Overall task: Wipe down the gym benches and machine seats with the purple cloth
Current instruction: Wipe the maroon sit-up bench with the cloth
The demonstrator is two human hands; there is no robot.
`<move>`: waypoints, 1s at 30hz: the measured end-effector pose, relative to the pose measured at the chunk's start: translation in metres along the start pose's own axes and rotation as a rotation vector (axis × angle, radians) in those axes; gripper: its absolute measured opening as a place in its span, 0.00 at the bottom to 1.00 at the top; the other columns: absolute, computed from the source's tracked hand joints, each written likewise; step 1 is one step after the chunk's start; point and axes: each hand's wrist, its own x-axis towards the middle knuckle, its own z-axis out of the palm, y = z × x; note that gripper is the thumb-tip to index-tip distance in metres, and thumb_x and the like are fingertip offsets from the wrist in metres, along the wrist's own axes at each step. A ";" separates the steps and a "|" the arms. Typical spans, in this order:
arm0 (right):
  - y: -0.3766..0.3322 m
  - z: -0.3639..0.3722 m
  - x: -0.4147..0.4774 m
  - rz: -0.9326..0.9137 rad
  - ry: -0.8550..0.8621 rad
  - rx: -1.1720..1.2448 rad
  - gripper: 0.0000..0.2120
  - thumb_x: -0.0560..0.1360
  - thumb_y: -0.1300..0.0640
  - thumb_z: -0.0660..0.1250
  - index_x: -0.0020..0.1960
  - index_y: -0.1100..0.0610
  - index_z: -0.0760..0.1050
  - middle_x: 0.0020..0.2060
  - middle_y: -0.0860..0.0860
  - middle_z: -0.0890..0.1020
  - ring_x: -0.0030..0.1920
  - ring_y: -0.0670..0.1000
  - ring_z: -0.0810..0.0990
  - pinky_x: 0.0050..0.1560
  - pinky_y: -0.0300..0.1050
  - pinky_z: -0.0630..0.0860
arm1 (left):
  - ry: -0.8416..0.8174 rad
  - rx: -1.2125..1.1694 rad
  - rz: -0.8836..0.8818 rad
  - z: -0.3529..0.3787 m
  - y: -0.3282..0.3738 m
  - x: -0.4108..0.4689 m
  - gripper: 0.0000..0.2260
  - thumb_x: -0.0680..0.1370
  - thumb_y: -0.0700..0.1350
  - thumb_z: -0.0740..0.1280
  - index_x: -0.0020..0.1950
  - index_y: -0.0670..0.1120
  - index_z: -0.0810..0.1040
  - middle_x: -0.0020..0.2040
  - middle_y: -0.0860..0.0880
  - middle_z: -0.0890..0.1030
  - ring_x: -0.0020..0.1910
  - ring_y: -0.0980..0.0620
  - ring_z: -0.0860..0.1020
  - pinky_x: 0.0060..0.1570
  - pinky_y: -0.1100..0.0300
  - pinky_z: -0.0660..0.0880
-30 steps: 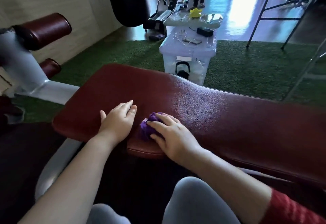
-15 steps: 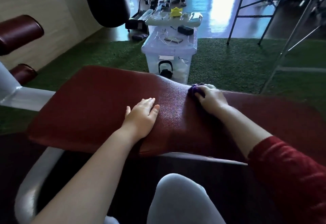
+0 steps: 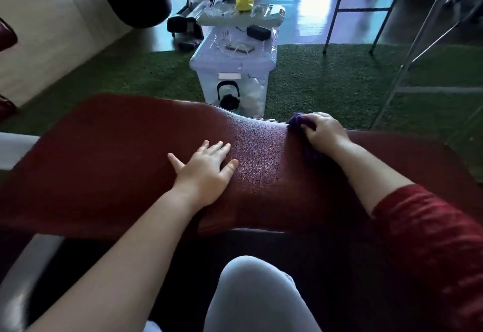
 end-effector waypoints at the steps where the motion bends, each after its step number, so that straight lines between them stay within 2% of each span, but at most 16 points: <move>1: 0.008 -0.003 0.012 0.032 -0.016 -0.030 0.16 0.77 0.52 0.63 0.64 0.51 0.76 0.64 0.54 0.76 0.65 0.53 0.72 0.63 0.39 0.64 | 0.008 0.023 0.001 0.002 0.001 0.001 0.24 0.80 0.61 0.52 0.76 0.57 0.59 0.77 0.61 0.56 0.77 0.59 0.47 0.64 0.28 0.33; 3: 0.011 -0.005 0.024 0.057 -0.033 -0.068 0.15 0.77 0.50 0.62 0.63 0.49 0.76 0.63 0.54 0.76 0.64 0.53 0.73 0.61 0.40 0.66 | 0.018 0.036 0.000 0.006 0.000 0.006 0.24 0.81 0.60 0.52 0.76 0.58 0.59 0.77 0.62 0.56 0.76 0.59 0.47 0.64 0.28 0.33; 6: -0.001 0.000 0.007 0.034 -0.014 -0.063 0.17 0.77 0.49 0.63 0.65 0.50 0.75 0.66 0.54 0.73 0.67 0.53 0.70 0.65 0.39 0.63 | 0.005 0.025 -0.008 0.008 -0.002 0.005 0.23 0.81 0.58 0.53 0.76 0.58 0.59 0.76 0.62 0.56 0.76 0.60 0.47 0.64 0.29 0.32; 8: -0.016 0.004 -0.023 -0.086 -0.023 -0.038 0.19 0.76 0.49 0.65 0.66 0.52 0.73 0.68 0.53 0.72 0.68 0.52 0.69 0.68 0.39 0.61 | 0.020 0.022 0.001 0.009 -0.003 0.004 0.22 0.81 0.58 0.53 0.76 0.58 0.60 0.76 0.63 0.56 0.76 0.60 0.46 0.64 0.29 0.32; 12: -0.050 0.013 -0.107 -0.369 -0.050 -0.009 0.20 0.76 0.49 0.65 0.66 0.53 0.73 0.67 0.54 0.73 0.68 0.55 0.69 0.71 0.45 0.62 | 0.043 0.030 0.009 0.010 -0.004 0.005 0.22 0.81 0.58 0.53 0.75 0.59 0.60 0.76 0.63 0.57 0.76 0.60 0.47 0.65 0.29 0.32; 15: -0.047 0.009 -0.147 -0.522 -0.104 0.018 0.20 0.77 0.46 0.61 0.66 0.52 0.73 0.67 0.53 0.73 0.68 0.54 0.69 0.71 0.46 0.63 | 0.050 0.037 0.003 0.010 -0.004 0.005 0.22 0.81 0.58 0.54 0.75 0.59 0.61 0.76 0.63 0.58 0.76 0.60 0.48 0.65 0.29 0.33; 17: -0.034 0.001 -0.143 -0.573 -0.166 0.078 0.20 0.76 0.46 0.61 0.66 0.51 0.74 0.67 0.52 0.73 0.68 0.51 0.69 0.70 0.44 0.64 | 0.052 0.040 0.002 0.010 -0.004 0.005 0.22 0.80 0.59 0.54 0.75 0.59 0.61 0.76 0.63 0.58 0.76 0.60 0.48 0.65 0.29 0.33; 19: -0.017 -0.008 -0.120 -0.529 -0.157 0.107 0.18 0.76 0.48 0.64 0.64 0.52 0.76 0.66 0.53 0.74 0.67 0.50 0.71 0.69 0.42 0.65 | 0.057 0.043 0.002 0.010 -0.003 0.006 0.22 0.80 0.59 0.54 0.75 0.59 0.61 0.76 0.63 0.58 0.76 0.60 0.48 0.65 0.29 0.33; 22: 0.027 -0.023 -0.063 -0.298 -0.050 0.042 0.17 0.74 0.57 0.69 0.63 0.54 0.77 0.64 0.55 0.76 0.66 0.53 0.72 0.67 0.35 0.60 | 0.058 0.049 -0.007 0.011 -0.003 0.006 0.22 0.80 0.59 0.54 0.75 0.59 0.62 0.76 0.63 0.58 0.76 0.60 0.49 0.65 0.29 0.34; 26: 0.069 -0.036 -0.016 0.057 0.025 -0.071 0.17 0.76 0.54 0.64 0.65 0.51 0.75 0.67 0.55 0.73 0.69 0.51 0.68 0.67 0.37 0.59 | 0.054 0.076 -0.009 0.010 -0.001 0.005 0.23 0.80 0.59 0.53 0.75 0.59 0.61 0.76 0.62 0.57 0.76 0.59 0.49 0.66 0.30 0.34; 28: 0.058 -0.032 -0.021 0.074 0.034 -0.103 0.17 0.76 0.53 0.64 0.64 0.50 0.75 0.67 0.55 0.72 0.69 0.53 0.68 0.68 0.39 0.60 | 0.060 0.069 -0.003 0.010 0.000 0.003 0.22 0.81 0.58 0.53 0.75 0.58 0.61 0.76 0.61 0.58 0.77 0.58 0.49 0.67 0.31 0.36; 30: 0.031 -0.024 -0.048 -0.043 0.001 -0.075 0.17 0.75 0.53 0.66 0.63 0.50 0.76 0.66 0.54 0.74 0.68 0.53 0.69 0.69 0.41 0.61 | 0.086 0.053 0.017 0.009 0.001 0.001 0.22 0.80 0.58 0.55 0.75 0.57 0.62 0.76 0.60 0.60 0.77 0.57 0.51 0.69 0.33 0.38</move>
